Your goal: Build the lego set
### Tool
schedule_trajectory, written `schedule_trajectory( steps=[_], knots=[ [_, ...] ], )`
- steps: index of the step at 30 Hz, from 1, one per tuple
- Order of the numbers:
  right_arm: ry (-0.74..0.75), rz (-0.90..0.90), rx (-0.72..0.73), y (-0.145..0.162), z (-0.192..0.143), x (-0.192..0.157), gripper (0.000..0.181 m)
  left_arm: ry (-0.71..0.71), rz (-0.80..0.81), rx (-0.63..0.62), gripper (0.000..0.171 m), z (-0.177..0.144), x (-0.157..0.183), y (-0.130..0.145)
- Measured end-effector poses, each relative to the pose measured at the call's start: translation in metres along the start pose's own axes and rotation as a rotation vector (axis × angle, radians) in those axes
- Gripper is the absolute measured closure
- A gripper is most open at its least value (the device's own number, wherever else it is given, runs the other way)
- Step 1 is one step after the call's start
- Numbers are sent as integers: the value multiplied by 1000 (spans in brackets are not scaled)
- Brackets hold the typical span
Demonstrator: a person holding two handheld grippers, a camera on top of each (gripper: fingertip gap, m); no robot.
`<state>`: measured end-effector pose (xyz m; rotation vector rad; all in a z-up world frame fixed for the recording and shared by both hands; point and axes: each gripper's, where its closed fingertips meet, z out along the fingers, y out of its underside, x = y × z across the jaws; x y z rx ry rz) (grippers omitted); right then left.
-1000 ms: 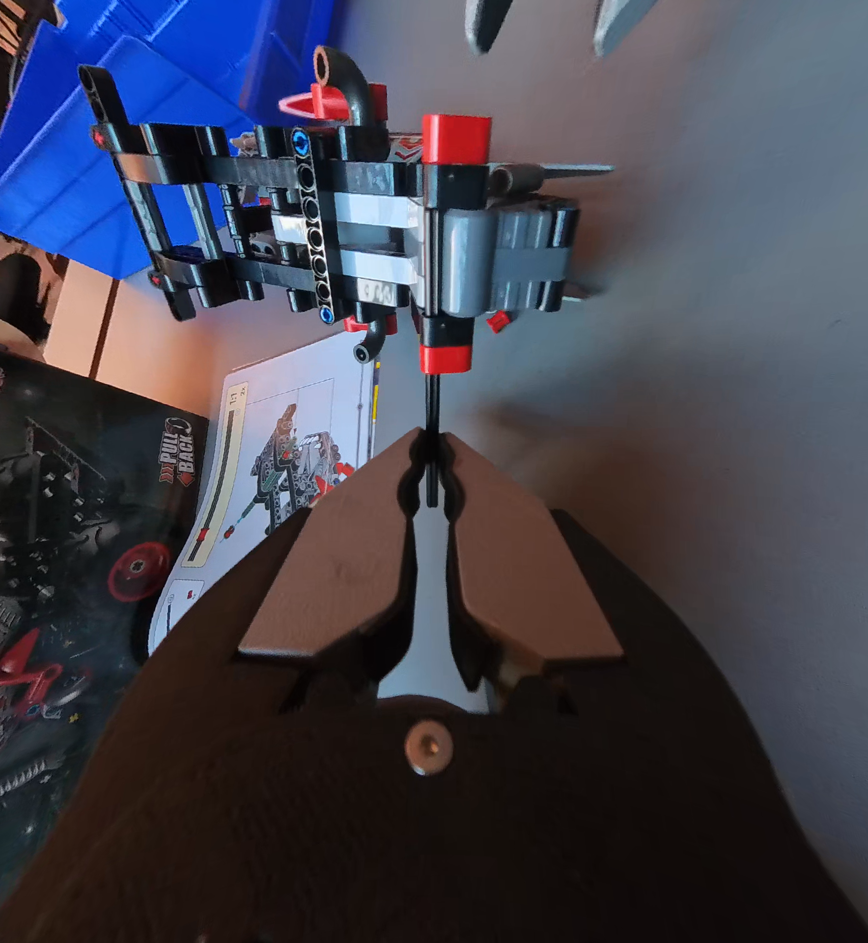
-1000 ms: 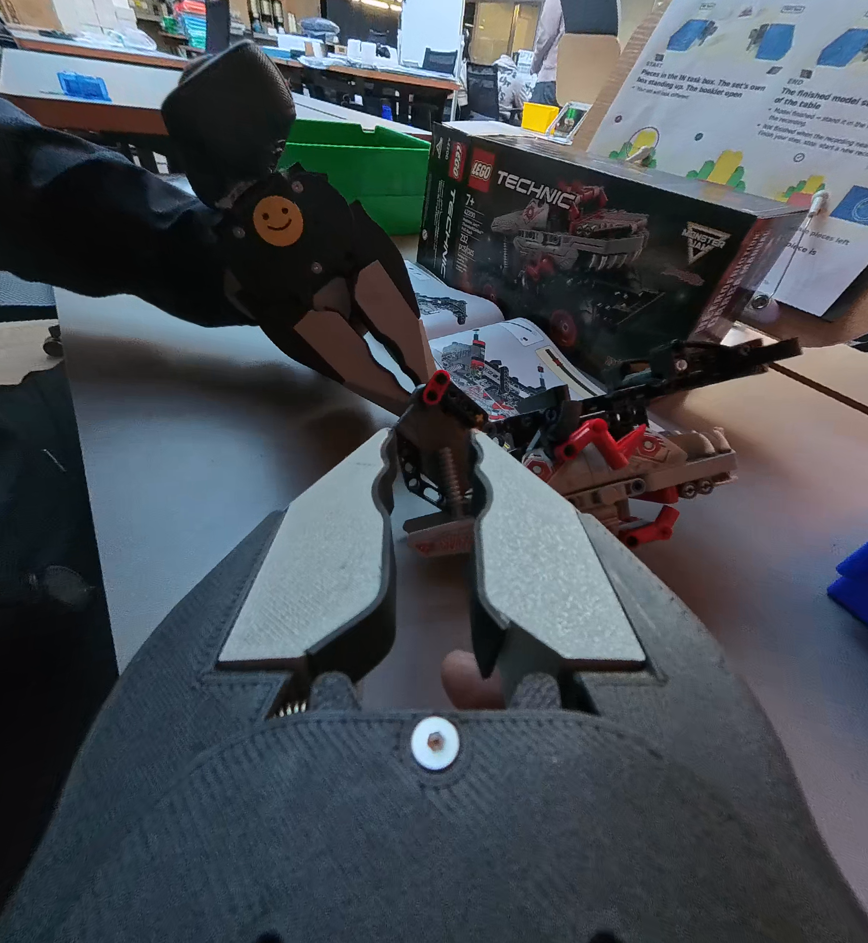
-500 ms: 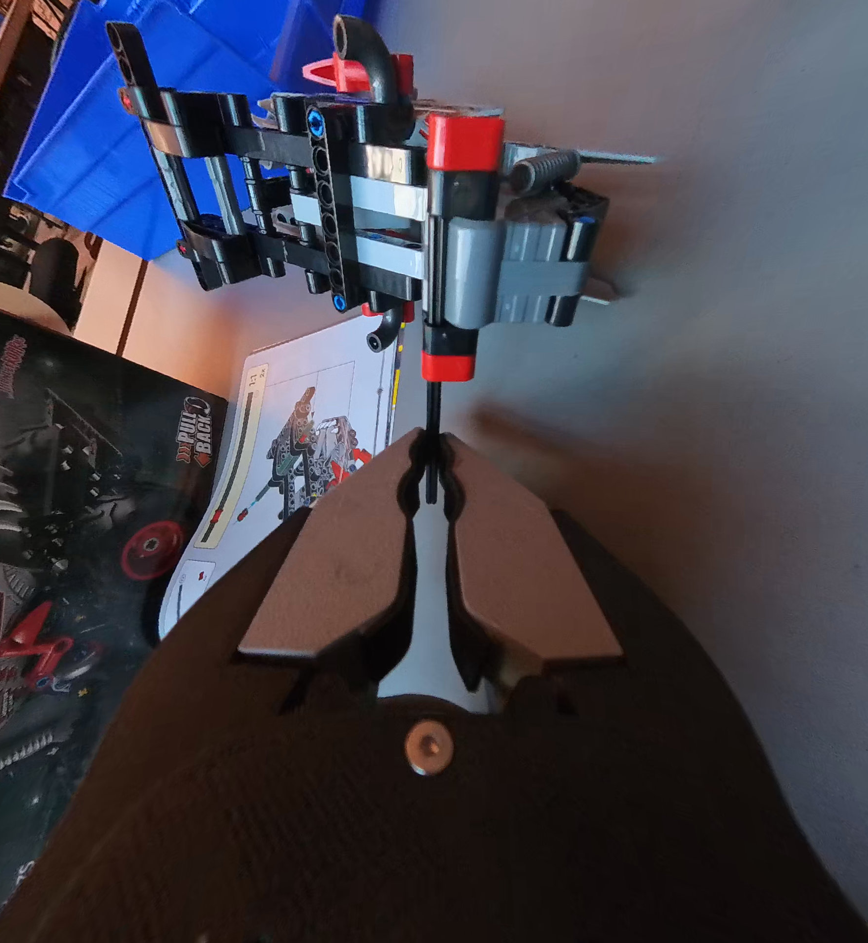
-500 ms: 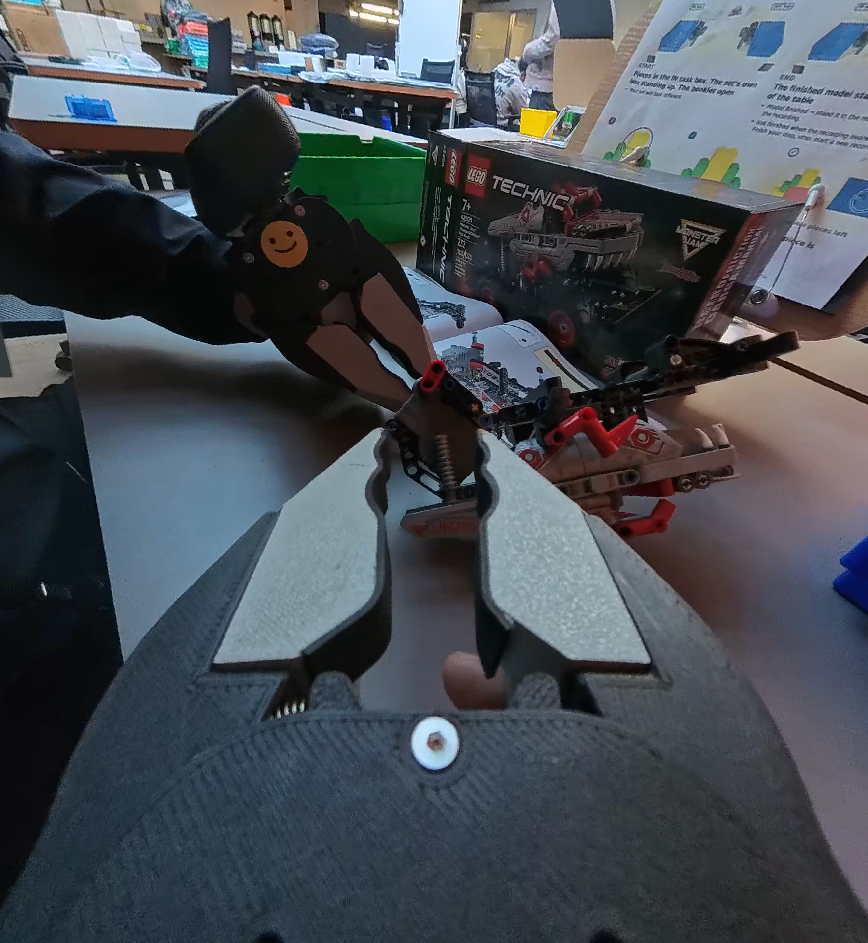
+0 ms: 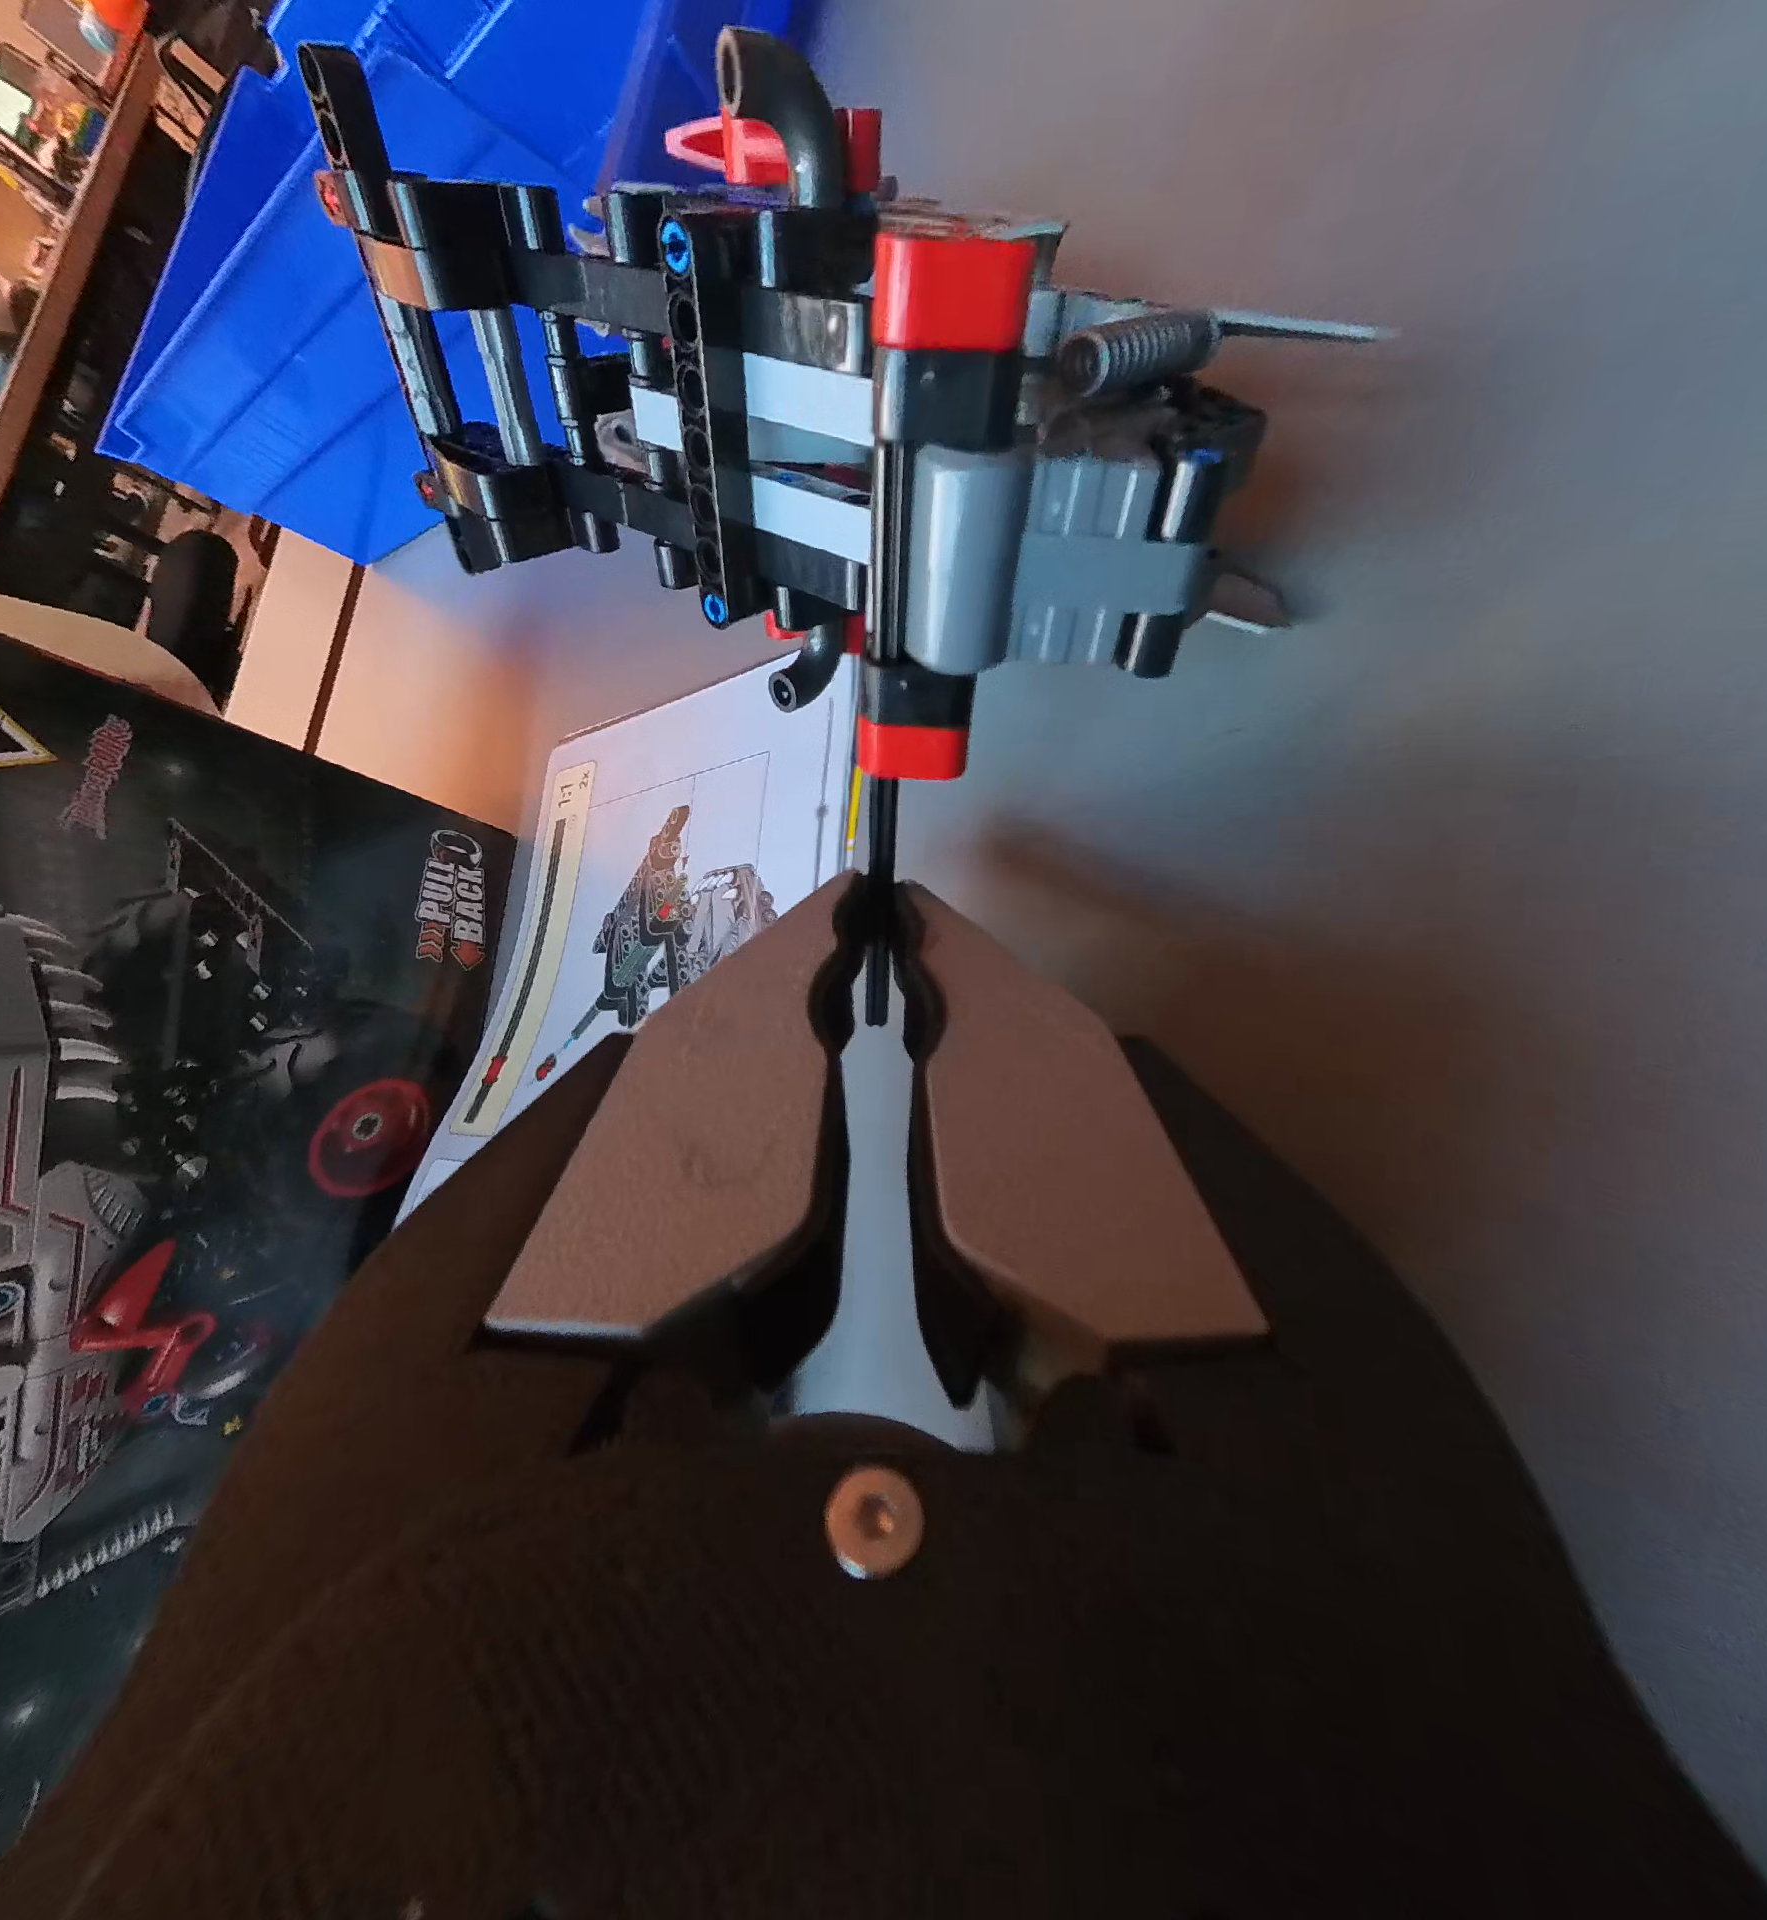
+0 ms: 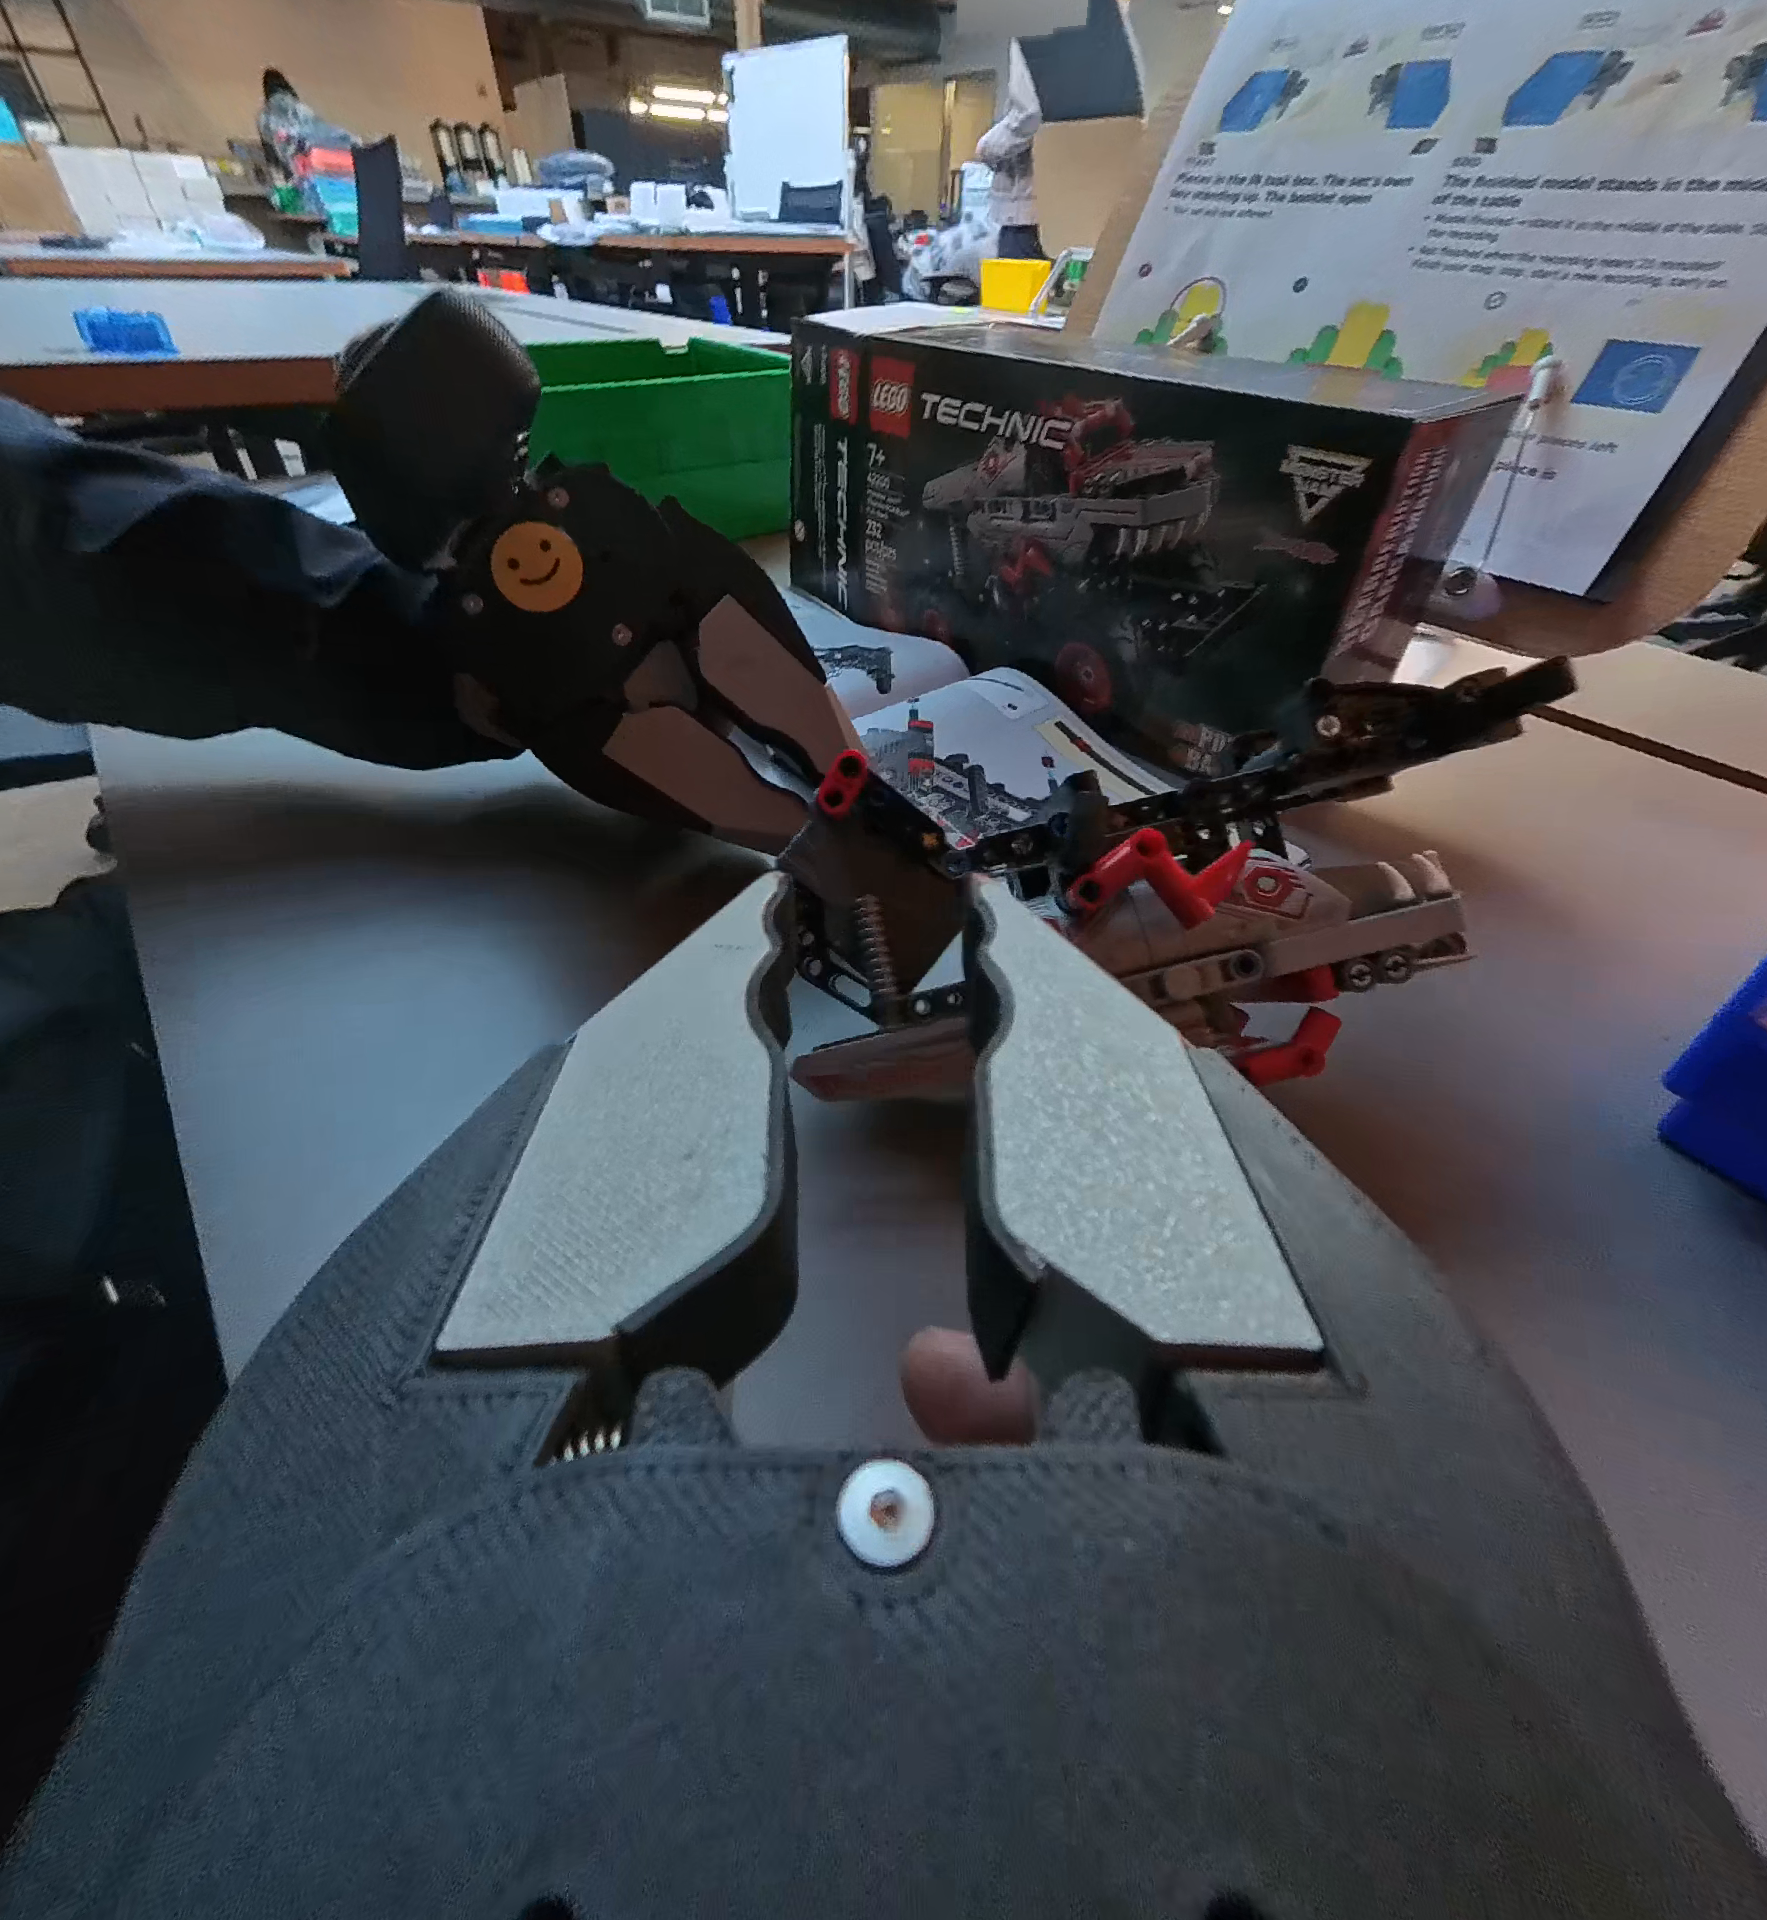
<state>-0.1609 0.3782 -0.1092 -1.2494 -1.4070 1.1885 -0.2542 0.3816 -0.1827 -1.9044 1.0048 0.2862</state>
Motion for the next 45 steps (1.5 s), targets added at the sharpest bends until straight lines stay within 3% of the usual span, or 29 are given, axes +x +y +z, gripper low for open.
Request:
schedule_trajectory(
  steps=[10, 14, 18, 23, 29, 34, 45],
  knots=[
    [-13, 35, 39, -4, -6, 2, 153, -18, -1, -16, 171, 7, -5, 2],
    [-18, 50, 49, -5, -7, 3, 143, -29, 21, -22, 171, 4, -7, -4],
    [-56, 84, 47, -5, -7, 1, 137, -61, 118, 5, 171, -11, -6, -37],
    [-50, 160, 52, -2, -28, 17, 167, -65, 226, 36, 171, -21, 3, -83],
    [-289, 440, 76, 1, -59, 23, 175, -50, 298, 93, 171, -22, 16, -122],
    [-430, 716, 122, 0, -68, 35, 179, -71, 316, 78, 171, -15, 19, -132],
    [-413, 756, 99, 5, -65, 40, 178, -130, 298, 74, 170, -19, 18, -125]
  ],
)
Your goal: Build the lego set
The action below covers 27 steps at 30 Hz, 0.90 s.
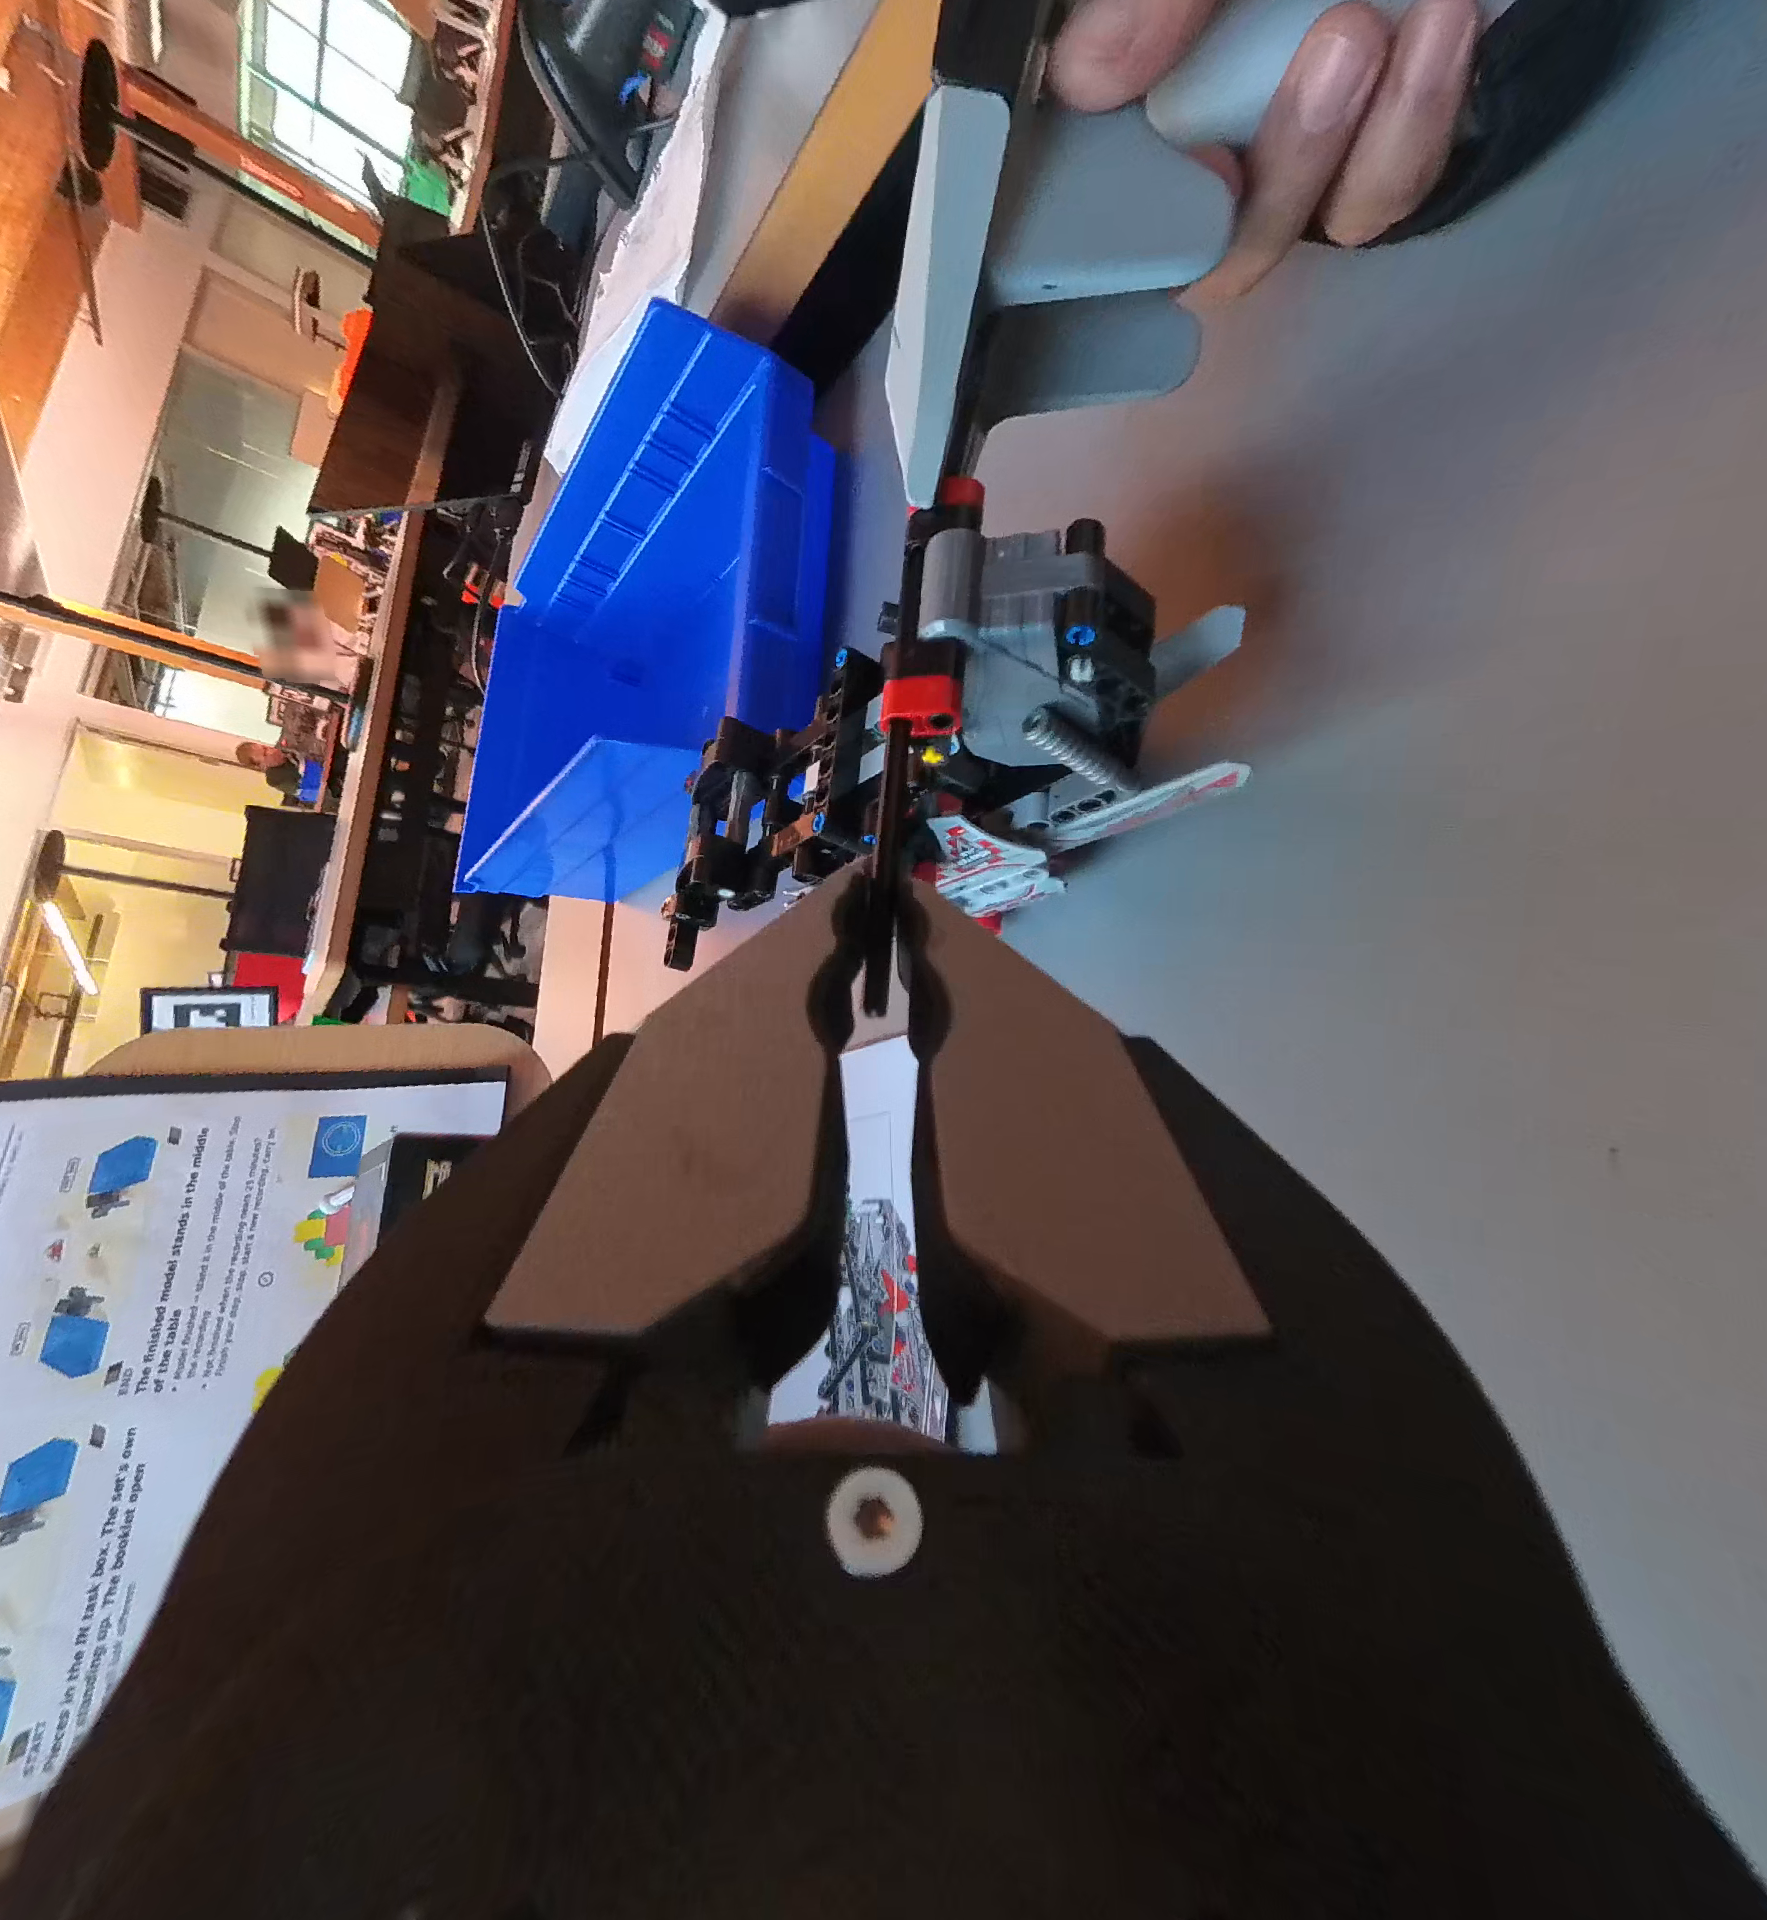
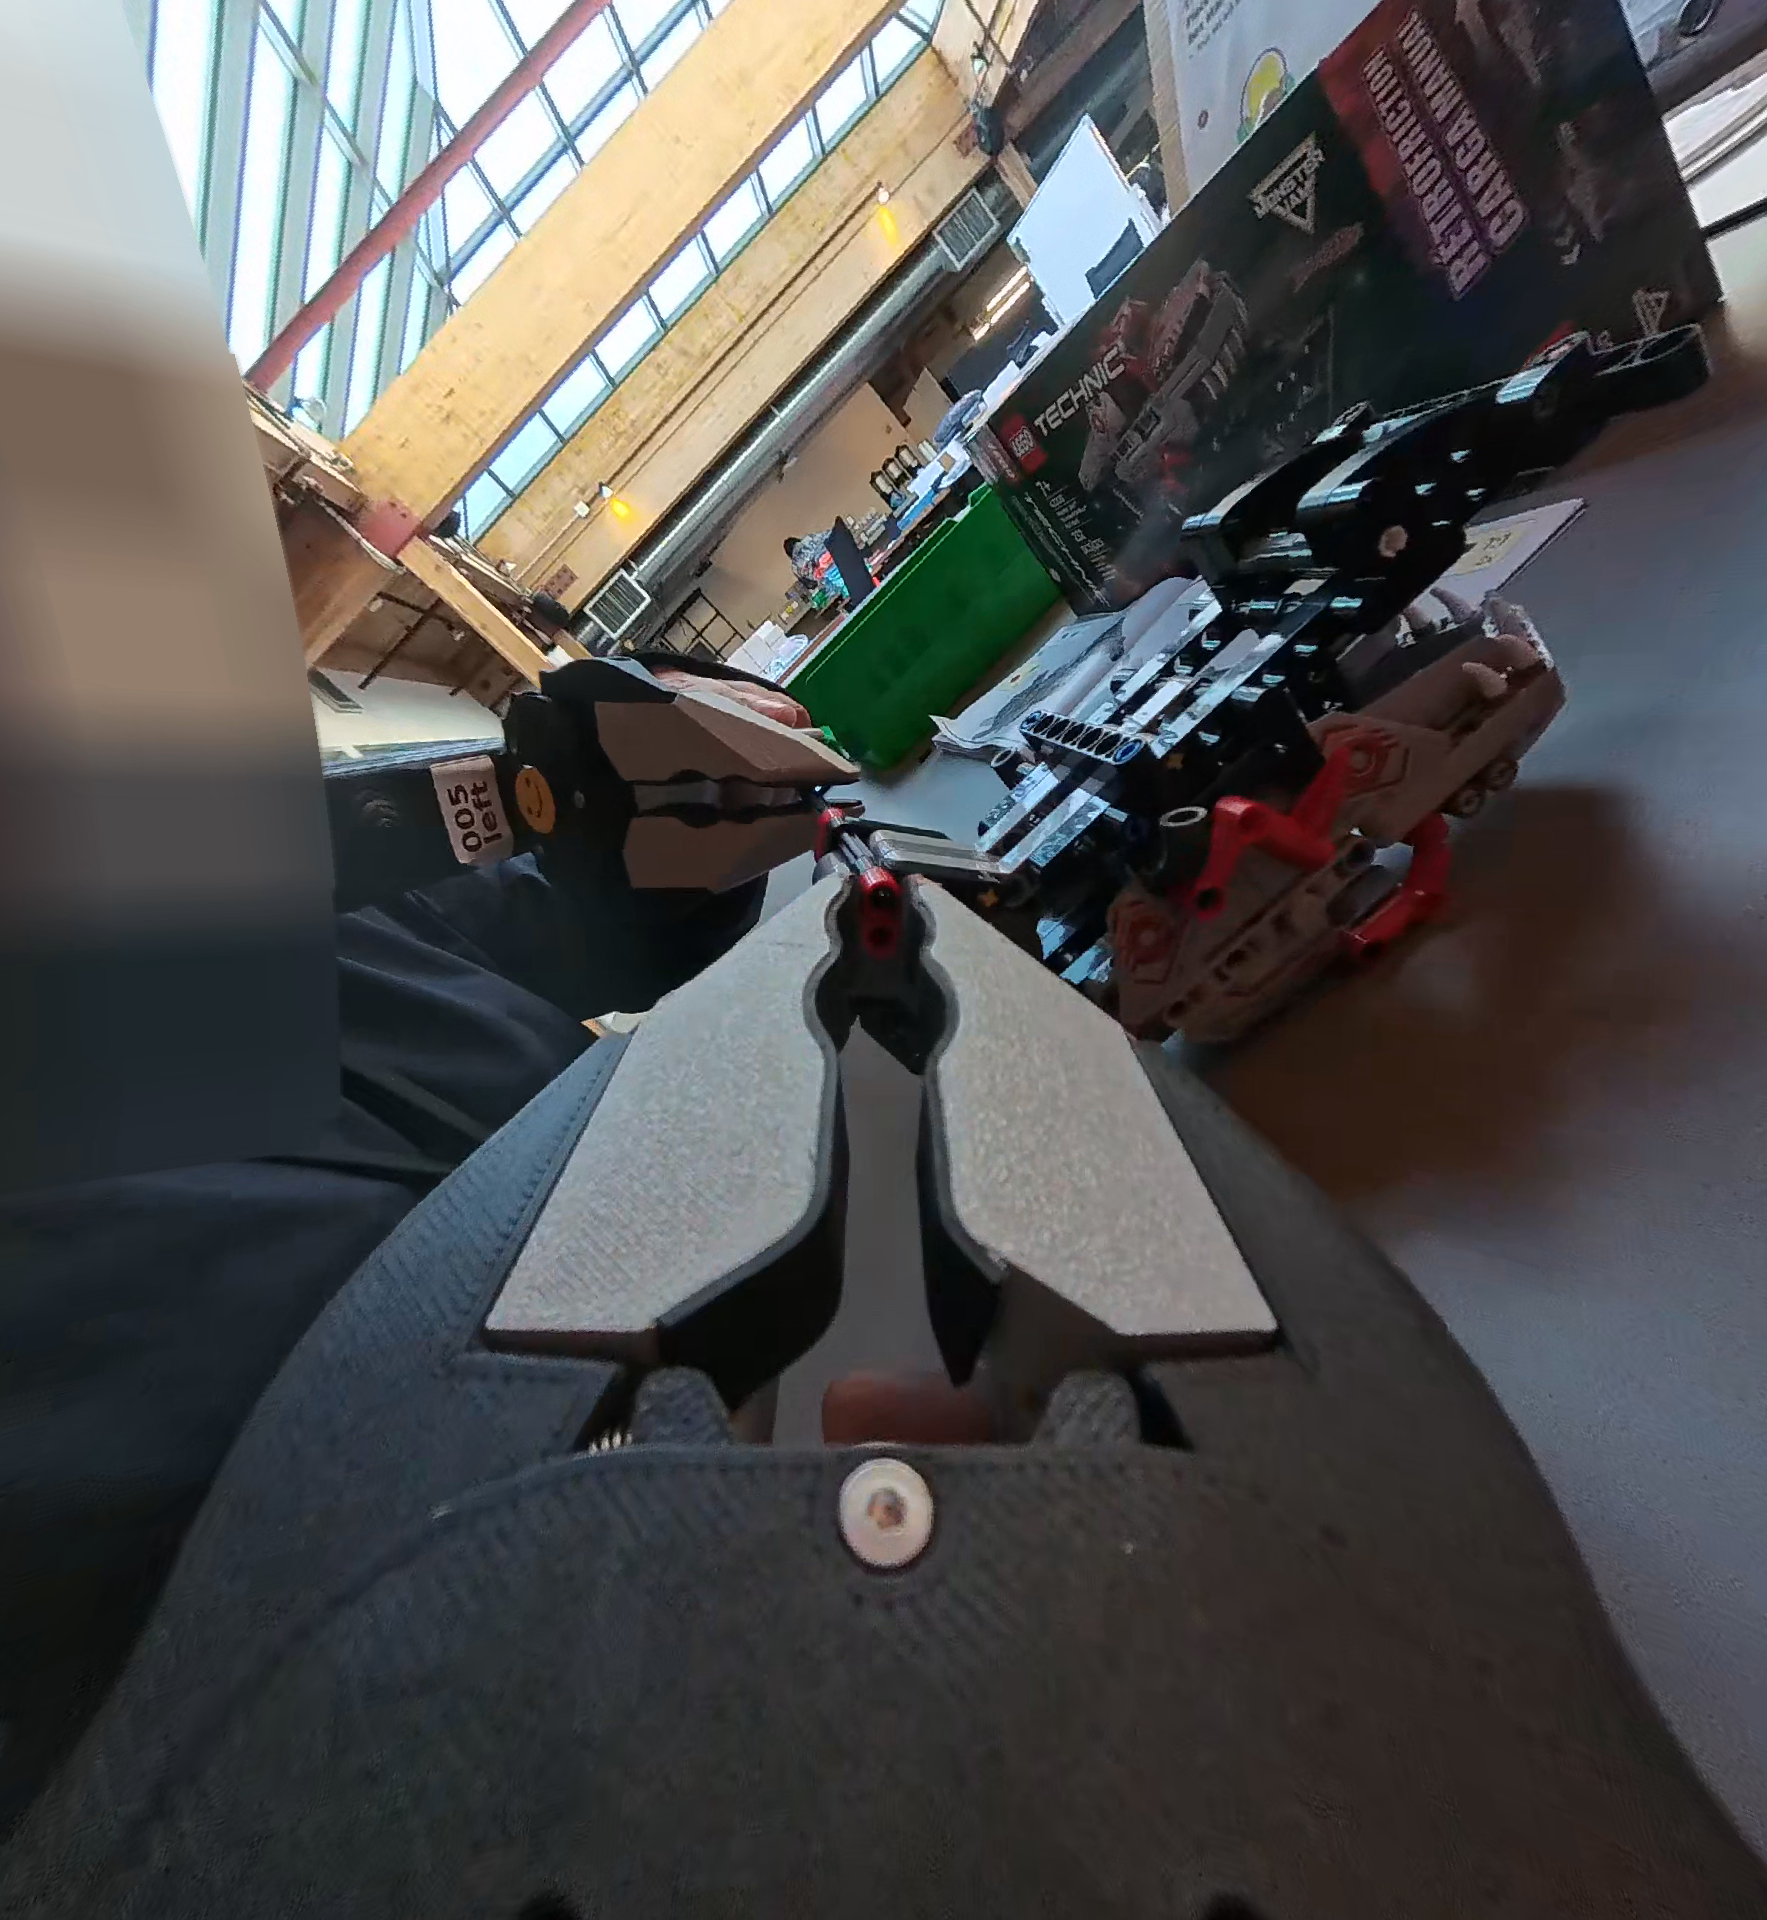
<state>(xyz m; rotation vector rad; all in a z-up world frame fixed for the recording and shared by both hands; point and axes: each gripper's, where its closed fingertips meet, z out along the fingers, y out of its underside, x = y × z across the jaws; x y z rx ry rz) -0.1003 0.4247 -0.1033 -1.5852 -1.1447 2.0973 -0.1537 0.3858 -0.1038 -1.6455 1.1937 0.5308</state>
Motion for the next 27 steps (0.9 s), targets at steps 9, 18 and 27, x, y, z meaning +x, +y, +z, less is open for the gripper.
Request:
schedule_trajectory(
  steps=[9, 18, 27],
  knots=[
    [3, -18, 4, 0, 1, -1, 178, -18, 9, 3, 170, -3, -1, 5],
    [1, 9, 21, -3, -1, 2, 178, -27, 35, -10, 171, -1, -1, 2],
    [1, -25, -2, 1, 4, -1, 179, -13, 61, -2, 171, -2, 3, 6]
  ],
)
